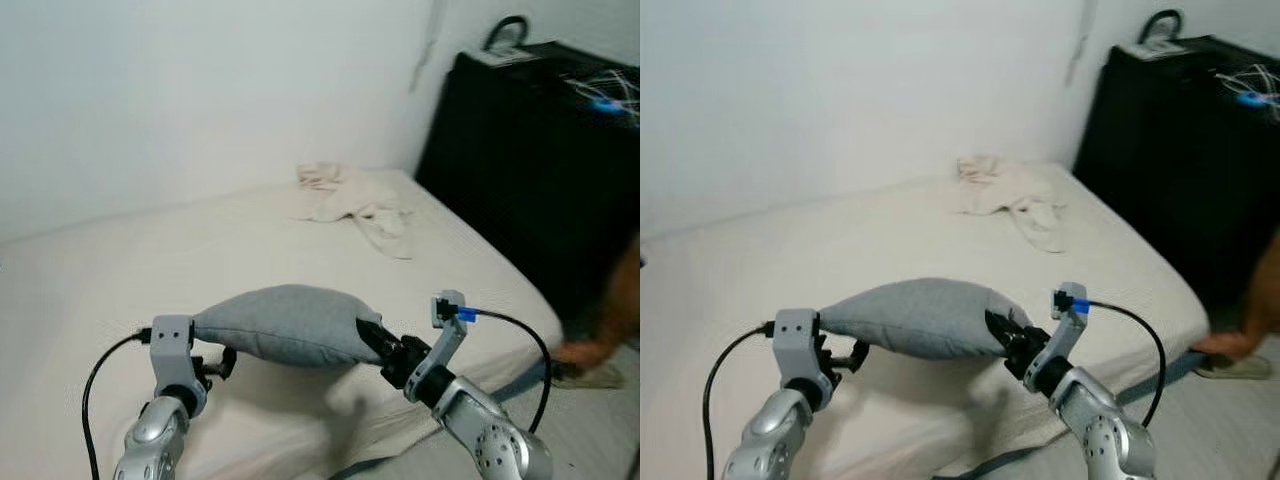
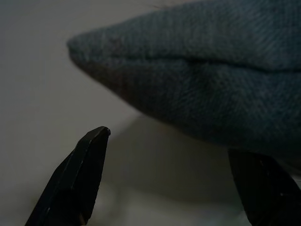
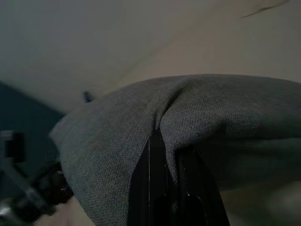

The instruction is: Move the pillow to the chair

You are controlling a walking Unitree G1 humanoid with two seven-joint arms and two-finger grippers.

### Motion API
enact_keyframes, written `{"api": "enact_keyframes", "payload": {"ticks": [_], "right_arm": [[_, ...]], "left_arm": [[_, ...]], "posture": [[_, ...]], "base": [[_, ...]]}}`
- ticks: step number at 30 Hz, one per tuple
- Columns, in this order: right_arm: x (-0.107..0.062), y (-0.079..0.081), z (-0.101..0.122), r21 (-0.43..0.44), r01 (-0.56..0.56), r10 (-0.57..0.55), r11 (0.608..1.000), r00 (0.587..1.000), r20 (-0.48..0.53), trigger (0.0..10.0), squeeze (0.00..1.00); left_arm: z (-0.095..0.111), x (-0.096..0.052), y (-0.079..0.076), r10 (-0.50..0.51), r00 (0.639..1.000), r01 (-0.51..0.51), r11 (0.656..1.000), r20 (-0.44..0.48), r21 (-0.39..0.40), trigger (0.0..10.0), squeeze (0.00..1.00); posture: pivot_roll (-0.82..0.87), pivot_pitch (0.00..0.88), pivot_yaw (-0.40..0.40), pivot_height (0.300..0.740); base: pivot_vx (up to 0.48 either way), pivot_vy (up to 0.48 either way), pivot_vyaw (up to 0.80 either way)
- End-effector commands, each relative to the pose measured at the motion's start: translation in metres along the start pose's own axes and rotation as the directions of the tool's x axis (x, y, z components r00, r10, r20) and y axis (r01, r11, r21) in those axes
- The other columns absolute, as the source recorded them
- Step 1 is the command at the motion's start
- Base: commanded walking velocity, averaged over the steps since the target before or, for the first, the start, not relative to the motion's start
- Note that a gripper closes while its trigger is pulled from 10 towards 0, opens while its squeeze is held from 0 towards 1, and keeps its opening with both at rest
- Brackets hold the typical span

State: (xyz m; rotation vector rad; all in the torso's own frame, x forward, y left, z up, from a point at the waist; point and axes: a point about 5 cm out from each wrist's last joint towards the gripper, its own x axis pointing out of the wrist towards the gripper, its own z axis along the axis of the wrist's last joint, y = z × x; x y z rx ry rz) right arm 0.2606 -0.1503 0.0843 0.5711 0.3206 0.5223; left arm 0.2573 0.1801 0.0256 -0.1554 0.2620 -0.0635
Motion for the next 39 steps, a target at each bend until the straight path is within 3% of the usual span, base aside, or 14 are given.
{"api": "enact_keyframes", "payload": {"ticks": [1, 3, 4, 5, 12, 27, 39], "right_arm": [[-0.001, -0.001, -0.001, -0.043, 0.002, -0.002, 0.999, 1.000, 0.006, 0.0, 0.00], [-0.001, -0.005, -0.003, -0.076, 0.037, -0.038, 0.996, 0.999, -0.006, 0.0, 0.00], [-0.002, -0.012, -0.006, -0.126, 0.094, -0.097, 0.988, 0.995, -0.021, 3.8, 0.00], [-0.002, -0.014, -0.006, -0.136, 0.105, -0.110, 0.985, 0.994, -0.024, 10.0, 0.00], [-0.006, -0.022, -0.005, -0.152, 0.123, -0.129, 0.981, 0.991, -0.030, 10.0, 0.00], [-0.007, -0.028, -0.017, -0.244, 0.117, -0.141, 0.963, 0.986, -0.084, 10.0, 0.00], [-0.007, -0.030, -0.017, -0.247, 0.130, -0.153, 0.960, 0.985, -0.076, 10.0, 0.00]], "left_arm": [[-0.006, -0.004, -0.003, -0.019, 1.000, 0.019, 1.000, -0.011, 0.001, 10.0, 0.00], [-0.010, -0.007, -0.005, -0.028, 0.999, 0.028, 1.000, -0.020, 0.002, 10.0, 0.00], [-0.015, -0.010, -0.008, -0.045, 0.998, 0.045, 0.999, -0.034, 0.000, 10.0, 0.00], [-0.016, -0.011, -0.009, -0.049, 0.998, 0.049, 0.999, -0.037, -0.001, 10.0, 0.00], [-0.015, -0.011, -0.013, -0.068, 0.997, 0.068, 0.998, -0.028, -0.006, 10.0, 0.00], [-0.014, -0.009, -0.021, -0.118, 0.993, 0.118, 0.993, -0.021, -0.006, 10.0, 0.00], [-0.013, -0.008, -0.021, -0.114, 0.993, 0.114, 0.993, -0.013, -0.018, 10.0, 0.00]], "posture": [[-0.04, 0.008, -0.018, 0.740], [-0.04, 0.011, -0.019, 0.740], [-0.04, 0.010, -0.019, 0.740], [-0.04, 0.010, -0.019, 0.740], [-0.03, 0.005, -0.027, 0.740], [-0.03, 0.000, -0.028, 0.740], [-0.04, 0.004, -0.028, 0.740]], "base": [[0.000, 0.000, 0.00], [0.000, 0.000, 0.00], [0.000, 0.000, 0.00], [0.000, 0.000, 0.00], [0.000, 0.000, 0.00], [0.000, 0.000, 0.79], [0.000, 0.000, 0.79]]}}
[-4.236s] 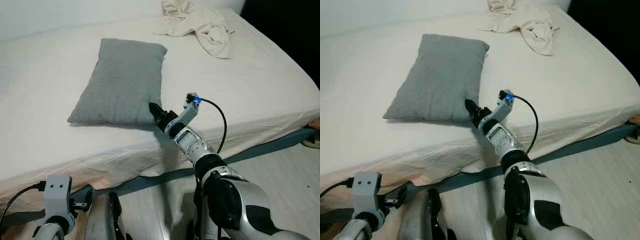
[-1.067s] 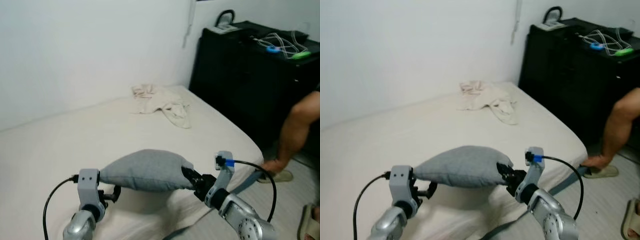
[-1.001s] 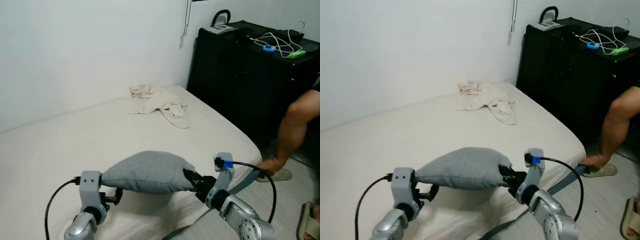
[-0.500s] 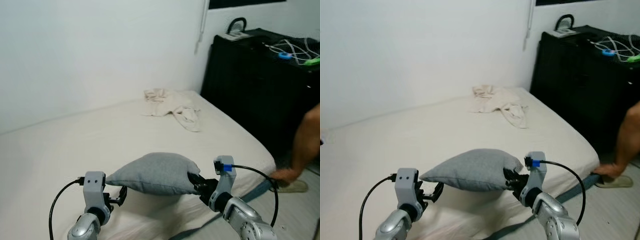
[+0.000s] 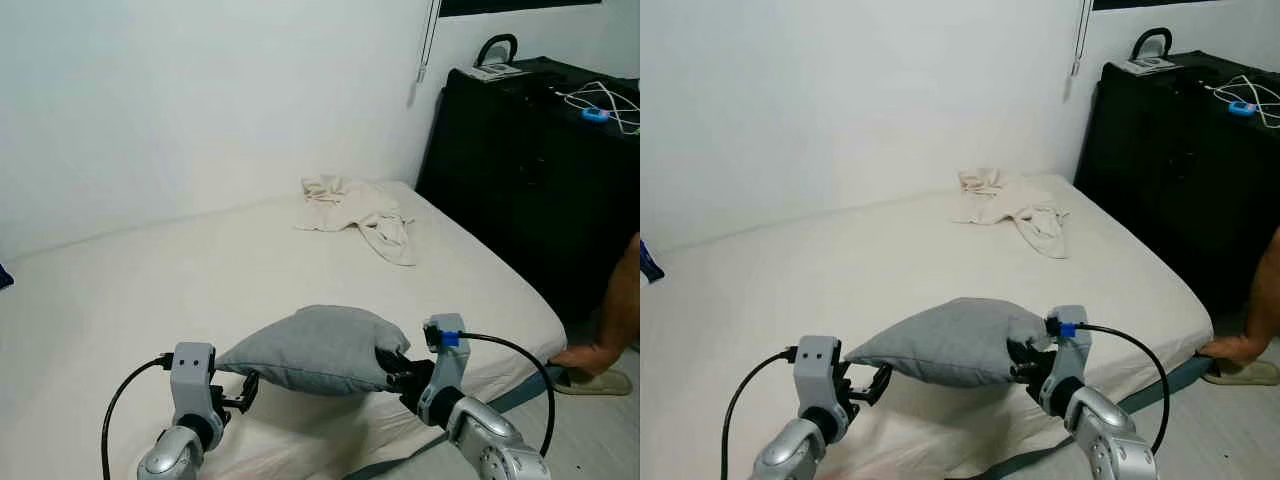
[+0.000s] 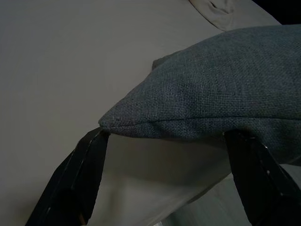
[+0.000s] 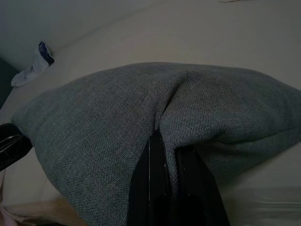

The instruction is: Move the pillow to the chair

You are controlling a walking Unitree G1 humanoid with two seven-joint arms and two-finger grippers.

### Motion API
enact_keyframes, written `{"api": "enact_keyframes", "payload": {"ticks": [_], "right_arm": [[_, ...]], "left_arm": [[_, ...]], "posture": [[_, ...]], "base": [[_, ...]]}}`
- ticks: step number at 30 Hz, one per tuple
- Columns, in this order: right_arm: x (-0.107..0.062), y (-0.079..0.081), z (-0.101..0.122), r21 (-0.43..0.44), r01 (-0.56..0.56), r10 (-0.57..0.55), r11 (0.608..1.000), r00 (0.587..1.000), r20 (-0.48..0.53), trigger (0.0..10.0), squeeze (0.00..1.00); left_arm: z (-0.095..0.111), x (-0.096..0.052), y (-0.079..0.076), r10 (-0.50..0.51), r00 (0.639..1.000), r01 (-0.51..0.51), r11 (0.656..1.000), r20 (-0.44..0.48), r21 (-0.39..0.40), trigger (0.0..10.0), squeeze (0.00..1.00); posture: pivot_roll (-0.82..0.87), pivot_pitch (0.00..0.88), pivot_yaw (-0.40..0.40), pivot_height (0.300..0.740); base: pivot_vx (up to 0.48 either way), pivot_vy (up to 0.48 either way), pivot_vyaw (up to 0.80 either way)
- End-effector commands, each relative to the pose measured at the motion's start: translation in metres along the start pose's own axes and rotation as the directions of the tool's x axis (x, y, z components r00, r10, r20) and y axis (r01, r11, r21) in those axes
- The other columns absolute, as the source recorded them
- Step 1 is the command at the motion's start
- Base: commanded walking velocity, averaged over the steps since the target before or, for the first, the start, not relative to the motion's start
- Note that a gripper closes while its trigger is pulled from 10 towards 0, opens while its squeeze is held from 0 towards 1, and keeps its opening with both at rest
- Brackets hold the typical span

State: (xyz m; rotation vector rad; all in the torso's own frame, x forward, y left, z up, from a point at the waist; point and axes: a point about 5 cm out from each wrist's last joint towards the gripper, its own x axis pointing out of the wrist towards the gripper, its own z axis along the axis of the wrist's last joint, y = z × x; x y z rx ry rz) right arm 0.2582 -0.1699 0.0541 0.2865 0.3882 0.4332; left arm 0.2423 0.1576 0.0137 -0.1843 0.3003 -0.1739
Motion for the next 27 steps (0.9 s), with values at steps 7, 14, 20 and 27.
{"api": "enact_keyframes", "payload": {"ticks": [7, 14, 20, 27], "right_arm": [[0.0031, -0.0053, 0.0008, 0.012, 0.039, -0.039, 0.999, 0.999, 0.015, 10.0, 0.00], [0.0043, -0.0053, 0.0006, 0.014, 0.039, -0.039, 0.999, 0.999, 0.017, 10.0, 0.00], [0.0051, -0.0037, 0.0006, 0.004, 0.032, -0.032, 0.999, 0.999, 0.021, 10.0, 0.00], [0.0061, -0.0064, 0.0001, 0.023, 0.059, -0.060, 0.998, 0.998, 0.022, 10.0, 0.00]], "left_arm": [[0.0083, 0.0046, 0.0038, 0.020, 0.999, -0.020, 1.000, 0.029, 0.001, 10.0, 0.00], [0.0096, 0.0063, 0.0029, 0.015, 0.999, -0.015, 1.000, 0.031, 0.003, 10.0, 0.00], [0.0091, 0.0077, 0.0040, 0.025, 1.000, -0.025, 1.000, 0.018, 0.001, 10.0, 0.00], [0.0092, 0.0083, 0.0049, 0.032, 0.999, -0.032, 0.999, 0.013, 0.008, 10.0, 0.00]], "posture": [[-0.04, 0.006, -0.026, 0.740], [-0.04, 0.004, -0.024, 0.740], [-0.03, 0.003, -0.021, 0.740], [-0.03, 0.003, -0.021, 0.740]], "base": [[0.000, 0.000, 0.33], [0.000, 0.000, 0.00], [0.000, 0.000, 0.08], [0.000, 0.000, 0.13]]}}
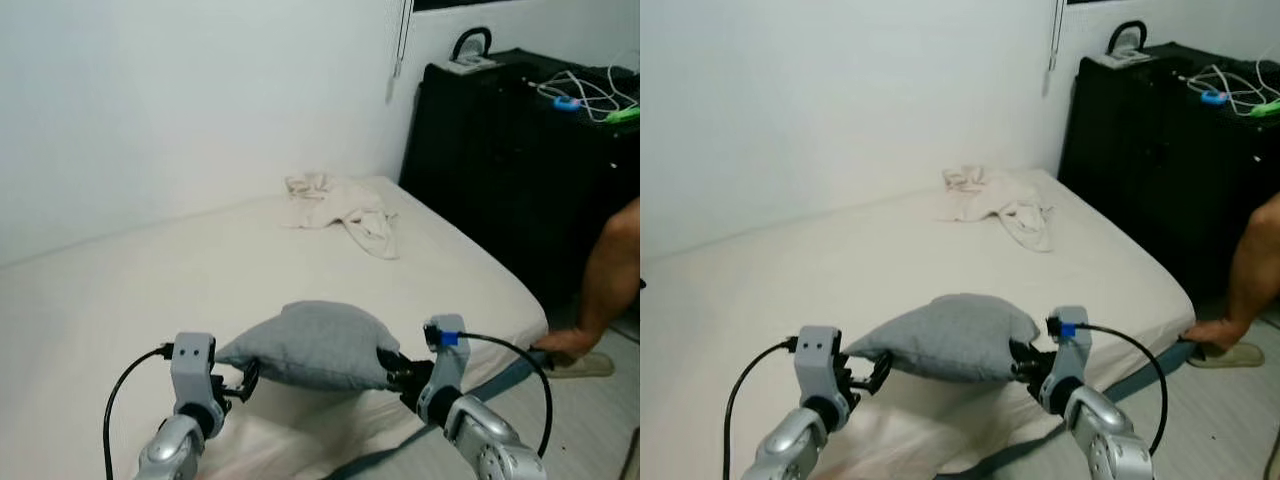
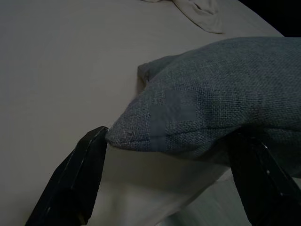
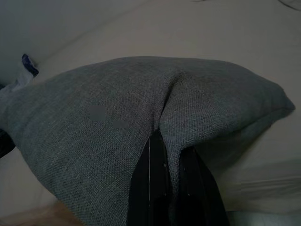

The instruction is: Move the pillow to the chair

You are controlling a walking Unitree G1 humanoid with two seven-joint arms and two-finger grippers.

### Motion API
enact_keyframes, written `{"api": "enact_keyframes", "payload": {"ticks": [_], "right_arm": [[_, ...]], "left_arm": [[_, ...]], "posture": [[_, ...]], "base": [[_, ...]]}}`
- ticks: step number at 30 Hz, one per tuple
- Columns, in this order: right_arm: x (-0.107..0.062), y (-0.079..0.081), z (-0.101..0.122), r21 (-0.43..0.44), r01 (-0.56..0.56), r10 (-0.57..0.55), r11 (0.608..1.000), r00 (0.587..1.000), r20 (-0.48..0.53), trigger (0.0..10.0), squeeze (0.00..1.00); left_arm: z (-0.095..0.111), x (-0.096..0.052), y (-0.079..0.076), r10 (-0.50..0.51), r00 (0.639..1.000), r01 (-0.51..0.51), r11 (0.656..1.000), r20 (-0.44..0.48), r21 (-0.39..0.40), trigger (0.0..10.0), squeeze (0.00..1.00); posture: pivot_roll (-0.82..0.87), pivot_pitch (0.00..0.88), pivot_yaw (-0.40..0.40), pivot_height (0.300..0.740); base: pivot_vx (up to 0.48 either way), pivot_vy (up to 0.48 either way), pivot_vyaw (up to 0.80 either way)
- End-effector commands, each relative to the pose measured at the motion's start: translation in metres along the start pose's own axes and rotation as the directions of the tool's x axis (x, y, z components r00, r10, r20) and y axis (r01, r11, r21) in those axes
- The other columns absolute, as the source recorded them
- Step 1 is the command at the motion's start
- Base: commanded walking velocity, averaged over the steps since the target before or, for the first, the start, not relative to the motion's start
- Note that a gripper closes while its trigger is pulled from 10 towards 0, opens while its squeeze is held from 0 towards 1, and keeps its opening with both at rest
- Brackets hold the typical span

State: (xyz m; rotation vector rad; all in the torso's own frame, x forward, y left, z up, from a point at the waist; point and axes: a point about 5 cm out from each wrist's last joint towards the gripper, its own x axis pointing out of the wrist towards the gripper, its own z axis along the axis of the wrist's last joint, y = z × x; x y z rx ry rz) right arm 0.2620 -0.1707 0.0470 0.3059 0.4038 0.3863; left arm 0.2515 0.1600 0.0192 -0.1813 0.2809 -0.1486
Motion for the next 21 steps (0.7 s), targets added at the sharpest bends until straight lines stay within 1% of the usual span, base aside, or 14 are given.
{"api": "enact_keyframes", "payload": {"ticks": [1, 2, 3, 4, 18, 21], "right_arm": [[0.0017, -0.0031, 0.0044, -0.002, 0.031, -0.031, 1.000, 0.999, 0.023, 10.0, 0.00], [0.0024, -0.0048, 0.0025, 0.008, 0.042, -0.042, 0.999, 0.999, 0.003, 10.0, 0.00], [0.0024, -0.0048, 0.0025, 0.008, 0.042, -0.042, 0.999, 0.999, 0.003, 10.0, 0.00], [0.0031, -0.0064, 0.0004, 0.020, 0.051, -0.051, 0.998, 0.999, -0.018, 10.0, 0.00], [0.0033, -0.0075, 0.0004, 0.033, 0.063, -0.063, 0.997, 0.998, -0.012, 10.0, 0.00], [0.0036, -0.0080, 0.0005, 0.037, 0.066, -0.066, 0.997, 0.998, -0.011, 10.0, 0.00]], "left_arm": [[0.0007, 0.0017, 0.0025, 0.009, 1.000, -0.008, 1.000, -0.009, 0.008, 10.0, 0.00], [0.0006, 0.0018, 0.0024, 0.009, 1.000, -0.009, 1.000, -0.011, 0.009, 10.0, 0.00], [0.0006, 0.0018, 0.0024, 0.009, 1.000, -0.009, 1.000, -0.011, 0.009, 10.0, 0.00], [0.0004, 0.0019, 0.0023, 0.009, 1.000, -0.009, 1.000, -0.012, 0.010, 10.0, 0.00], [0.0003, 0.0023, 0.0017, 0.007, 1.000, -0.006, 1.000, -0.014, 0.012, 10.0, 0.00], [0.0001, 0.0022, 0.0015, 0.006, 1.000, -0.006, 1.000, -0.014, 0.011, 10.0, 0.00]], "posture": [[-0.03, 0.002, -0.020, 0.740], [-0.03, 0.003, -0.019, 0.740], [-0.03, 0.003, -0.019, 0.740], [-0.03, 0.002, -0.019, 0.740], [-0.03, 0.005, -0.018, 0.740], [-0.03, 0.004, -0.020, 0.740]], "base": [[0.000, 0.000, 0.00], [0.000, 0.000, 0.00], [0.000, 0.000, 0.00], [0.000, 0.000, -0.76], [0.000, 0.000, -0.73], [0.000, 0.000, -0.31]]}}
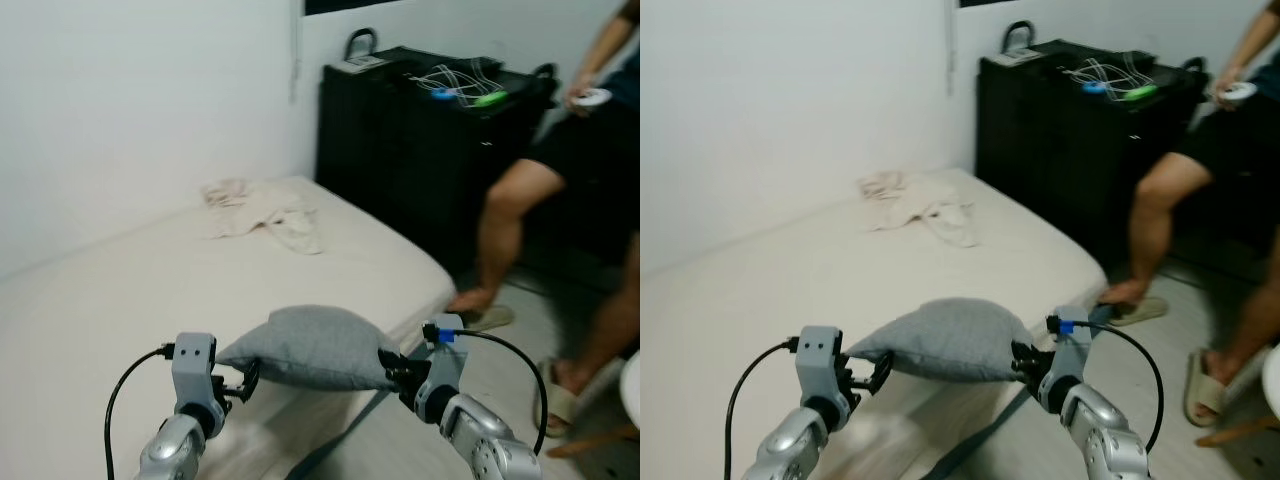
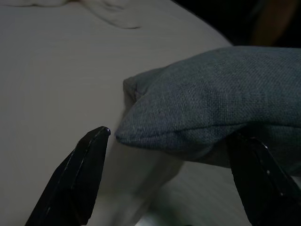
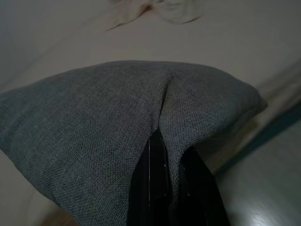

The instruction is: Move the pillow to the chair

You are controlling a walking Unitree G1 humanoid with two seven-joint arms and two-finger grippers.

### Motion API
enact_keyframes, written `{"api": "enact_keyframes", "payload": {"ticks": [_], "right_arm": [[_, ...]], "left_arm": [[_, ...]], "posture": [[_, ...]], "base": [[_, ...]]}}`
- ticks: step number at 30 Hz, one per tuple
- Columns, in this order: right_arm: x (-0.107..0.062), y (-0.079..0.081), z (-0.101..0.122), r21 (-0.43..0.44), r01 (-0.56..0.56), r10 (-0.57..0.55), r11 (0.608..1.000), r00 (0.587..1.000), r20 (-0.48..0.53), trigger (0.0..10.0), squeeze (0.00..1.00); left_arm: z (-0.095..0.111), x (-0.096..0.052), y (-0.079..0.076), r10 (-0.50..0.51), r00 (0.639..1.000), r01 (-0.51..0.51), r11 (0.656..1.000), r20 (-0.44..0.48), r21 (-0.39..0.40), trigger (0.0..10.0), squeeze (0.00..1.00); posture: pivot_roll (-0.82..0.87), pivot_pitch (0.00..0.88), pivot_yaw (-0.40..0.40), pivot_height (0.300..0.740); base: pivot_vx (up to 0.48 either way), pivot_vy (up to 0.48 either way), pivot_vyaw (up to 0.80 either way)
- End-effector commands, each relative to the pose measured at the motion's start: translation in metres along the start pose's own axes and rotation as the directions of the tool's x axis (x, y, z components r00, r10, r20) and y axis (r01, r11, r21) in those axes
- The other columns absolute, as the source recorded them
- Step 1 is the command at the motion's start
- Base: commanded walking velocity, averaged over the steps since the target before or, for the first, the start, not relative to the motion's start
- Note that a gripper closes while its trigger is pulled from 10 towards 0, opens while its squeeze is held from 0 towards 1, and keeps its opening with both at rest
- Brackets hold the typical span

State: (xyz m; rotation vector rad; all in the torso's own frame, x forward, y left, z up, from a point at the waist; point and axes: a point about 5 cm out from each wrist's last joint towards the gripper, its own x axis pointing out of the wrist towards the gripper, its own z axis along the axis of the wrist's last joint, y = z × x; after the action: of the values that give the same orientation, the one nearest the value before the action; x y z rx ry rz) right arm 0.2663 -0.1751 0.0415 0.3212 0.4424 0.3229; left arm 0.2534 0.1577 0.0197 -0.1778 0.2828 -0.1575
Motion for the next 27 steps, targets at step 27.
{"api": "enact_keyframes", "payload": {"ticks": [27], "right_arm": [[0.0004, 0.0003, 0.0012, 0.004, -0.004, 0.004, 1.000, 1.000, 0.014, 10.0, 0.00]], "left_arm": [[-0.0031, -0.0002, 0.0039, 0.019, 0.999, -0.017, 0.999, -0.034, 0.034, 10.0, 0.00]], "posture": [[-0.03, 0.002, -0.019, 0.740]], "base": [[0.000, 0.000, 0.00]]}}
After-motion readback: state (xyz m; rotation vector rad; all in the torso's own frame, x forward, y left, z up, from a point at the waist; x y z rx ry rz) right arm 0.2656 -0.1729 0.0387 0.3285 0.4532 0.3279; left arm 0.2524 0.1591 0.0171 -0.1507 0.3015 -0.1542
